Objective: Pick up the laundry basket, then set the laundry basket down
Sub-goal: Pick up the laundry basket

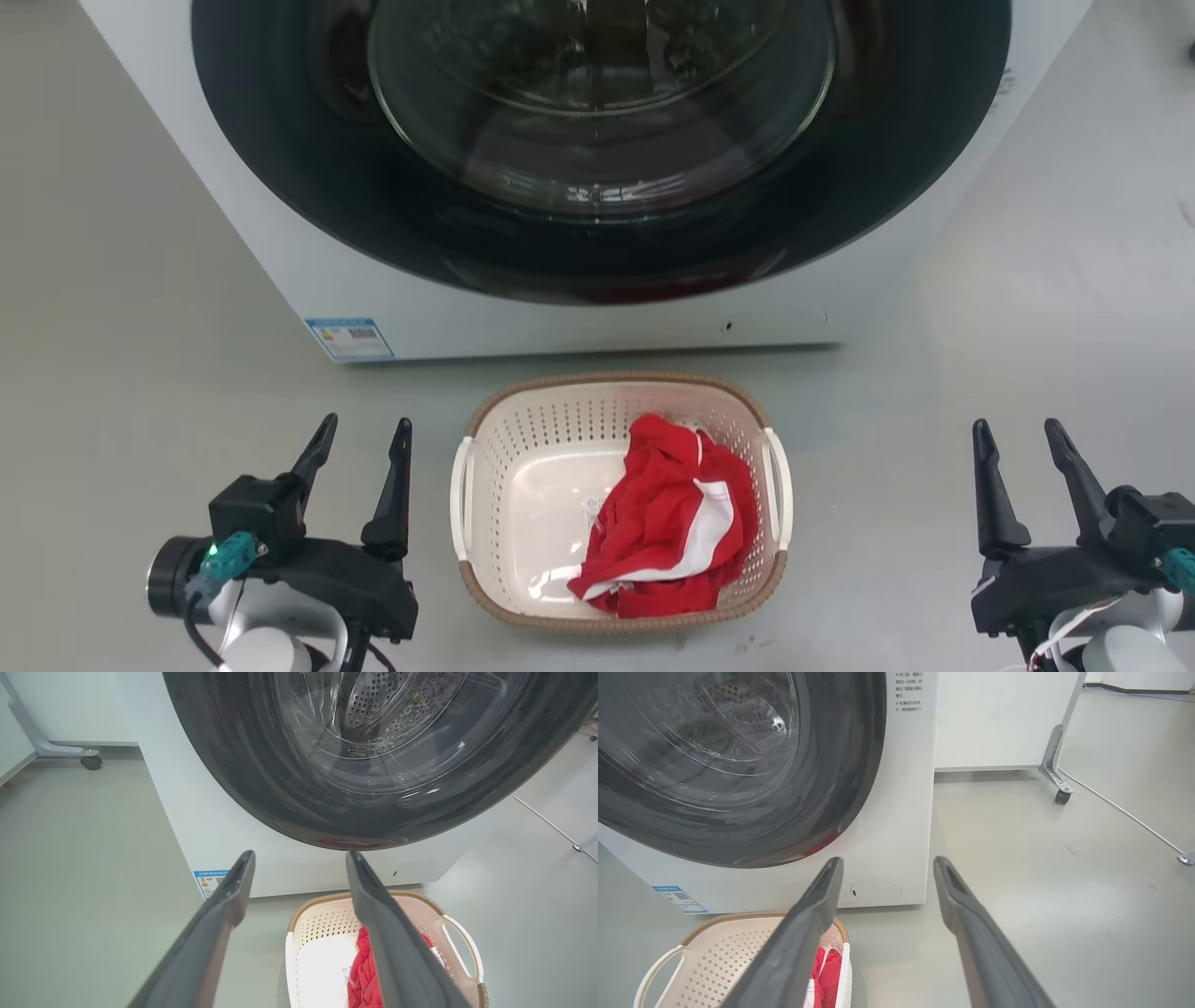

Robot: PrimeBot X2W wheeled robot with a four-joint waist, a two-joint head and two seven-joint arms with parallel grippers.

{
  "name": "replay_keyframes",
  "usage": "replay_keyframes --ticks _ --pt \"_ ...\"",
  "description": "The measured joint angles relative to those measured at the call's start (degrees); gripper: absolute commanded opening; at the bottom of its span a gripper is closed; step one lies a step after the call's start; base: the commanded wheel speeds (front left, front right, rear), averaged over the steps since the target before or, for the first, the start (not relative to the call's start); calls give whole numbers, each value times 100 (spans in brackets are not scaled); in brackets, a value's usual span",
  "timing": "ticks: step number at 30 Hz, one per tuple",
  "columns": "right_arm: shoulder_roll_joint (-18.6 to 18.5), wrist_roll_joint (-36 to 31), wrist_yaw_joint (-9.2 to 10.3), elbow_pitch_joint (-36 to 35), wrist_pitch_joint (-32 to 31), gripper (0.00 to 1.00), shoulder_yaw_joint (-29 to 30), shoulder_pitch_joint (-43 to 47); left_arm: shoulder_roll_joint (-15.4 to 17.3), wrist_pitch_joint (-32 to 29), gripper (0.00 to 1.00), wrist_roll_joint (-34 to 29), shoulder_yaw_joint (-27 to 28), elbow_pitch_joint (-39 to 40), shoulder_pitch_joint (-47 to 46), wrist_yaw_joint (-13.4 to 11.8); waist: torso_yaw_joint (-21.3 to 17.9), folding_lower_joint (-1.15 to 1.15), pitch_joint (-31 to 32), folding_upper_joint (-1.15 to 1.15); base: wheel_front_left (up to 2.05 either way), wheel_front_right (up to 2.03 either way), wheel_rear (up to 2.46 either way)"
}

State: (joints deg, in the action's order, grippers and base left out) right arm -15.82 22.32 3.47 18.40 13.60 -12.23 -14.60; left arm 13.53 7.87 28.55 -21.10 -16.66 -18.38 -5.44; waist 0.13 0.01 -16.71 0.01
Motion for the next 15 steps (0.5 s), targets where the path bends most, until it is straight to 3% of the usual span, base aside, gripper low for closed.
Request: replay_keyframes --ticks 15 --pt "73 0 -44 96 -98 100 -43 -755 -129 -175 100 65 38 -264 -756 130 -18 0 -1167 0 0 0 0"
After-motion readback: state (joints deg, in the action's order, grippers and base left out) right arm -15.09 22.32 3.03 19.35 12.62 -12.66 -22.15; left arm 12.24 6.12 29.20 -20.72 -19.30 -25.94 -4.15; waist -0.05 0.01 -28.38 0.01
